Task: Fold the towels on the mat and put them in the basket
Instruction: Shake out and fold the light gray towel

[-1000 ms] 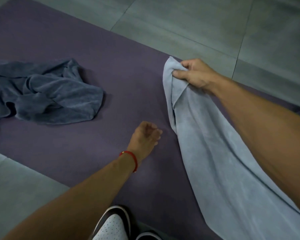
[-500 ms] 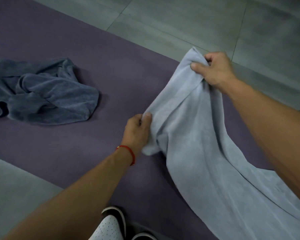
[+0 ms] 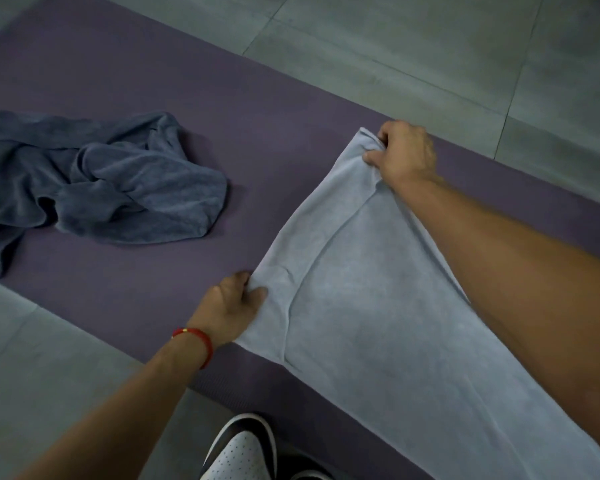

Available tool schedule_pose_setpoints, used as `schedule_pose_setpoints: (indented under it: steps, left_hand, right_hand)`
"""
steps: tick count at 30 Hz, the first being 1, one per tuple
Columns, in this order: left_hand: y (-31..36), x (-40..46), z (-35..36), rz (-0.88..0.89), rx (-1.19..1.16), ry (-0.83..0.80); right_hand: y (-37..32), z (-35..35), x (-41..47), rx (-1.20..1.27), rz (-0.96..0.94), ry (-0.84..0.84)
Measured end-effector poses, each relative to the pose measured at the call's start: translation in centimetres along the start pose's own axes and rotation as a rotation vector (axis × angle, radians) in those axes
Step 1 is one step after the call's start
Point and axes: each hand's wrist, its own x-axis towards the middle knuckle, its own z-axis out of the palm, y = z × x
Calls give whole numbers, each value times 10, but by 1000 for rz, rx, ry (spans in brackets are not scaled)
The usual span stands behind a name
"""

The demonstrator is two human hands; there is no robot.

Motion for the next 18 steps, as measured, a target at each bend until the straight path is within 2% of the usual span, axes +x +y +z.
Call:
schedule_pose_setpoints:
  steps: [4,6,11,15,18]
  left_hand:
    - [-18,-13,-4,98,-53,171]
    - [-30,-18,-12,130,-69,202]
    - [-59,-21,-17,115,-31,198]
    - [-65,-26,-10,70,-68,240]
    - [-65,-30,-9,25,-112,317]
  right_hand:
    - [-12,18,5,86,-51,19]
    - [-15,29,4,132,-93,0]
    - [-28,54,-14,118,-162,-239]
    - [-45,70,-55,-129,-214,51]
    - [-51,81,-89,-126,-210,-17]
